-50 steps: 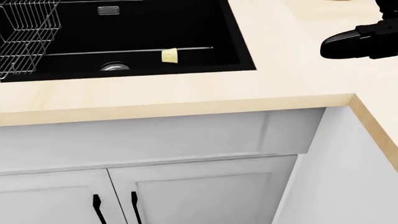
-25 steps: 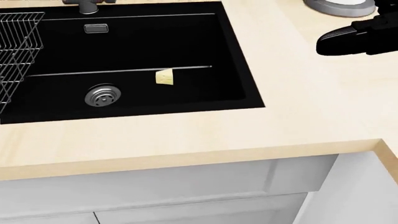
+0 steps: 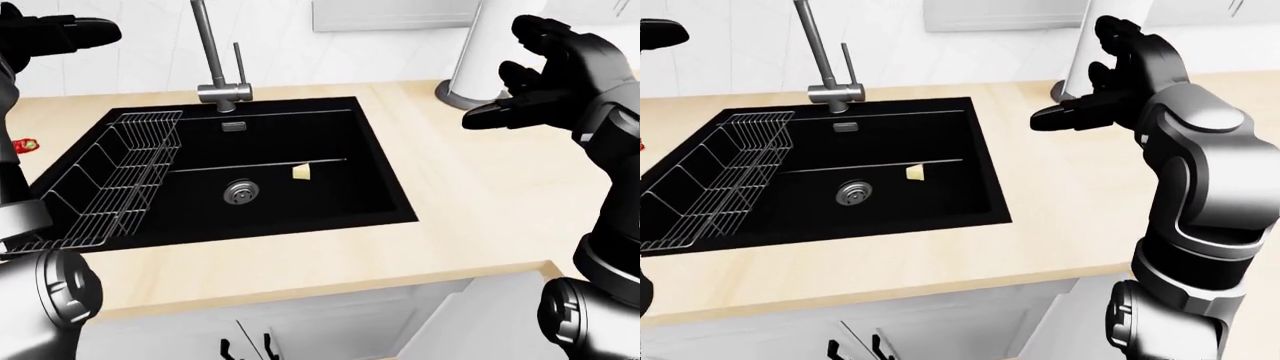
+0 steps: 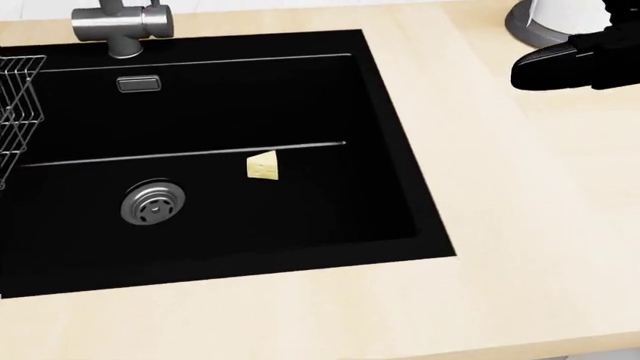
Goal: Turn the sink spout to the right.
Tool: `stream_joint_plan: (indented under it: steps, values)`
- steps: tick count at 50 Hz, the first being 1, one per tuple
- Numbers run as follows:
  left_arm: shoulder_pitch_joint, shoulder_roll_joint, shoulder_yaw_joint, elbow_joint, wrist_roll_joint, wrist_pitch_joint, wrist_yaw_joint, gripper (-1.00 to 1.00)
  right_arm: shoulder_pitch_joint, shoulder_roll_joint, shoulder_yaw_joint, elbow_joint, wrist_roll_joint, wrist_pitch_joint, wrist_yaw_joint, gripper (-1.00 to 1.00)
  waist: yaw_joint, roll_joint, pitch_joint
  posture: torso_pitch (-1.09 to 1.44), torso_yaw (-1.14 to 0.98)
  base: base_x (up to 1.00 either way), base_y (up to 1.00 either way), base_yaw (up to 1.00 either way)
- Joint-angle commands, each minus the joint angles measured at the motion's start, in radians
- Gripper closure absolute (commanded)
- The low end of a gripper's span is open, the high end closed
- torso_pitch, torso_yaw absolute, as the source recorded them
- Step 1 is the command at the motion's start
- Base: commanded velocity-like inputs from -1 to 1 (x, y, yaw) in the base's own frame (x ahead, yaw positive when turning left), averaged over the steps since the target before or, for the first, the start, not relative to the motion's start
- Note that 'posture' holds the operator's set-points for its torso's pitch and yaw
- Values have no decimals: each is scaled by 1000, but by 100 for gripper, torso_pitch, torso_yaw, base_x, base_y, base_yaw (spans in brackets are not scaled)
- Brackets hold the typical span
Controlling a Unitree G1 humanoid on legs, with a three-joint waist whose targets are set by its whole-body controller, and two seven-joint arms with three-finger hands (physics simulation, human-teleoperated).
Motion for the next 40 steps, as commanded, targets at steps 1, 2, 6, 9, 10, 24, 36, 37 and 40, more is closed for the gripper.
stream_joint_plan:
  steps: [1, 2, 6, 9, 10, 24, 36, 37, 40]
  values:
    - [-33, 10, -1, -29, -4, -25, -1, -100, -27, -15, -11, -10, -6, -24, -6, -100, -2, 3, -20, 0, 0, 23, 0, 0]
    - [-32, 10, -1, -31, -5, -24, -1, -100, -27, -15, -11, -10, -6, -25, -6, -100, 2, -16, -21, 0, 0, 24, 0, 0]
    - [-36, 20, 2, -34, -8, -18, -1, -100, -35, -20, -10, -11, -6, -17, -4, -100, 3, -55, -21, 0, 0, 23, 0, 0]
    - [-38, 21, 1, -31, -9, -20, 1, -100, -37, -19, -8, -6, -7, -20, -4, -100, -5, -38, -28, 0, 0, 23, 0, 0]
    - [-37, 20, 0, -32, -9, -20, 0, -100, -36, -19, -7, -5, -8, -22, -5, -100, -6, -30, -25, 0, 0, 23, 0, 0]
    - [-29, 32, 6, -68, -15, -10, -10, -100, -22, -21, -25, -32, 12, -21, -4, -100, -29, 26, -18, 0, 0, 8, 0, 0]
    - [-29, 48, 11, -64, -33, -2, -9, -100, -26, -28, -21, -34, 20, -17, -10, -100, -25, 10, -29, -5, 0, 0, 0, 0]
    - [-29, 49, 11, -65, -34, 0, -9, -100, -28, -29, -20, -33, 20, -16, -10, -100, -25, 12, -30, -5, 0, 0, 0, 0]
    - [-29, 51, 10, -66, -35, 1, -9, -100, -35, -30, -14, -27, 19, -17, -10, -100, -25, 15, -36, -7, 0, 0, 0, 0]
